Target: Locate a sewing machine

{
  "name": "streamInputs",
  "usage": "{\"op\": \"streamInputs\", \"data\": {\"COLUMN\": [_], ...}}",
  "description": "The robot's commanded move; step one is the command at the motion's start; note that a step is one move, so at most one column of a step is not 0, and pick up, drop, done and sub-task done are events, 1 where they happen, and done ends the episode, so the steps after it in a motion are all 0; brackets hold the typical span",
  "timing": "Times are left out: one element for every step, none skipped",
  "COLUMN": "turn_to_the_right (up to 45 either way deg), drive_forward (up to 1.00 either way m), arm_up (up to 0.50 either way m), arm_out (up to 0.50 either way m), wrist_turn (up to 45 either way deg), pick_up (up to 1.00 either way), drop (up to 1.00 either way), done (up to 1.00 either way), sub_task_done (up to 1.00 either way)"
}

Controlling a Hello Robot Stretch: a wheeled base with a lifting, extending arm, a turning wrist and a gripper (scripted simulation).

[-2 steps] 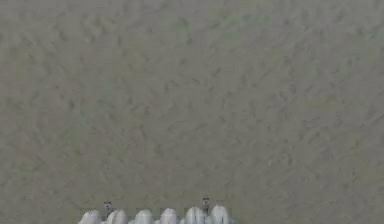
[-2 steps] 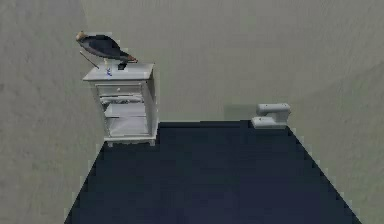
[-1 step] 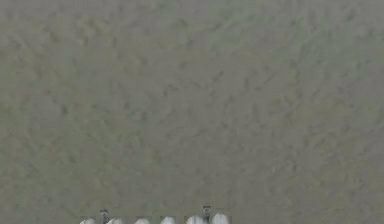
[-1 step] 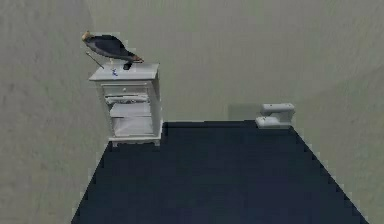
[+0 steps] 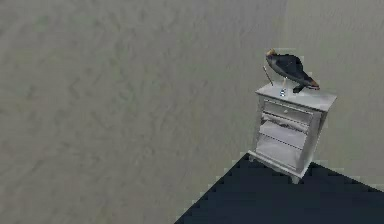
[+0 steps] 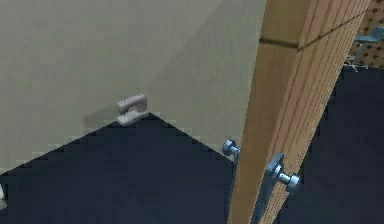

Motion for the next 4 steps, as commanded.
{"op": "streamInputs", "data": {"turn_to_the_right": [21.0,3.0,0.0,45.0], "drive_forward": [0.00,0.00,0.30,0.00], "arm_up": [0.00,0.00,0.00,0.00], "arm_out": [0.00,0.00,0.00,0.00], "wrist_turn": [0.0,0.0,0.0,0.0], "pick_up": [0.00,0.00,0.00,0.00], "drop": [0.00,0.00,0.00,0.00], "done": [0.00,0.00,0.00,0.00], "sub_task_done": [0.00,0.00,0.00,0.00]}}
